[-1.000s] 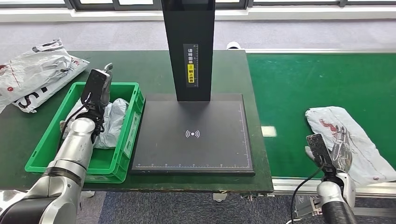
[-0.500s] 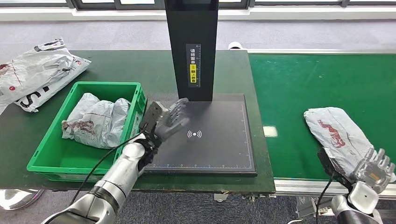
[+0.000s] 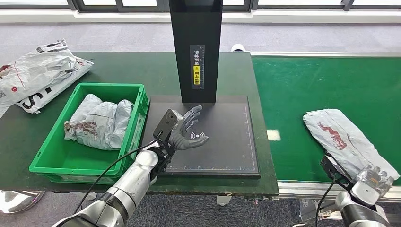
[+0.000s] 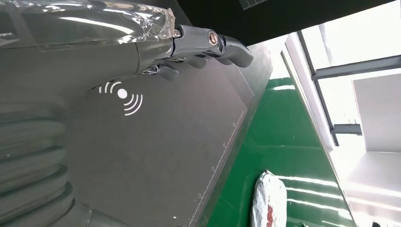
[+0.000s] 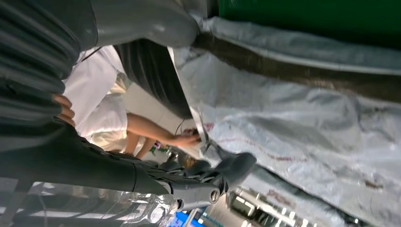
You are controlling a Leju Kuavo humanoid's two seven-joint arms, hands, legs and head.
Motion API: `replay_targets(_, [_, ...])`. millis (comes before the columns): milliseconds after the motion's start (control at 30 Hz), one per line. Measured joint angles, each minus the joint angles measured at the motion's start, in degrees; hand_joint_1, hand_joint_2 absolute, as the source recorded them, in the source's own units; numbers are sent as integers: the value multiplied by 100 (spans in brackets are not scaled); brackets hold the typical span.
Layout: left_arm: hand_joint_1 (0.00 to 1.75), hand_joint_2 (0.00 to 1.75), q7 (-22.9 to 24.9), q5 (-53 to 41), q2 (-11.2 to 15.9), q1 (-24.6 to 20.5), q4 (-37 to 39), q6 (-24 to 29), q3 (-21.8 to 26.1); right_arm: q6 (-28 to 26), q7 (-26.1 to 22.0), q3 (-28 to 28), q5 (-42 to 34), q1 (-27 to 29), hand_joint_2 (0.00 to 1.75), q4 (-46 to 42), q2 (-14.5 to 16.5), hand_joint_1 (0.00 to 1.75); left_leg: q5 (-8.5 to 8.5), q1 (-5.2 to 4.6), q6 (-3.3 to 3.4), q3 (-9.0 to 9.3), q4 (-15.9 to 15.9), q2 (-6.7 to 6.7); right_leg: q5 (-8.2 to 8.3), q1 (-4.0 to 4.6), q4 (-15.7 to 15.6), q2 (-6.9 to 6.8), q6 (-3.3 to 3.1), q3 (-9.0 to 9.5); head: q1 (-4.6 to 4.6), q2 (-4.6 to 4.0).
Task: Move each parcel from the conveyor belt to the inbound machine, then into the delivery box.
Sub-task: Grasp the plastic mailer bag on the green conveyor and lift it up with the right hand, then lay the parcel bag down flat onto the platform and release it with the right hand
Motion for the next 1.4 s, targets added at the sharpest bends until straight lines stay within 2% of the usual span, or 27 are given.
replay_targets(267, [0,175,2,-114,83,195,-247,228,-79,96,-956,-267,-384,-303,175,246,139,175,2,-6,10,4,4,8,16,-10,-6,13,17,3,0,0])
replay_targets(500, [0,175,31,-261,145,288,-434,347,-138,559,-1747,-557,-827,-538,175,321,270,175,5,0,10,2,2,15,18,0,-6,18,11,-1,0,0])
replay_targets(600, [0,175,33,-262,163,322,-496,361,-139,589,-1894,-636,-891,-600,175,332,327,175,3,0,7,1,1,21,17,0,-6,23,10,-7,0,0])
replay_targets(700, [0,175,34,-263,185,370,-555,418,-139,291,-2201,-679,-953,-638,175,338,393,175,3,1,7,-19,-1,20,16,0,-4,21,8,-8,1,0])
replay_targets(833, [0,175,33,-384,238,532,-754,766,-138,-558,-3447,-673,-1376,-676,175,35,718,175,2,0,1,-37,-2,26,15,-2,-1,25,5,-21,0,0])
replay_targets(900, [0,175,32,-467,254,615,-863,896,-137,-668,-3713,-597,-1716,-646,175,-441,971,175,14,1,1,-17,-2,19,18,-1,-1,20,2,-29,-1,0])
replay_targets(1000, [0,175,-5,-581,264,688,-949,1050,-123,-622,-3829,-270,-2245,-460,175,-1272,1280,175,24,2,-2,-27,-3,-12,17,0,1,-6,-1,-31,-1,0])
replay_targets(1100, [0,175,-157,-719,262,682,-952,1323,-91,-597,-3897,498,-2514,-7,175,-2451,1560,175,23,3,-8,-32,-7,-16,12,2,3,-8,-5,-36,0,0])
replay_targets(1267, [0,175,-277,-870,173,502,-858,1626,-78,-549,-3256,2377,-2181,715,175,-4382,1922,175,16,4,-18,-33,-12,-2,5,2,3,12,-13,-51,-2,0])
replay_targets(1333, [0,175,-279,-875,138,436,-822,1659,-78,-556,-3114,2907,-2171,843,175,-4843,1980,175,16,4,-18,-33,-13,-7,1,2,3,2,-15,-50,-2,0])
replay_targets(1400, [0,175,-281,-874,127,411,-797,1674,-78,-572,-3080,3199,-2219,910,175,-5125,1988,175,16,4,-17,-34,-13,-9,0,2,3,-4,-16,-47,-1,0])
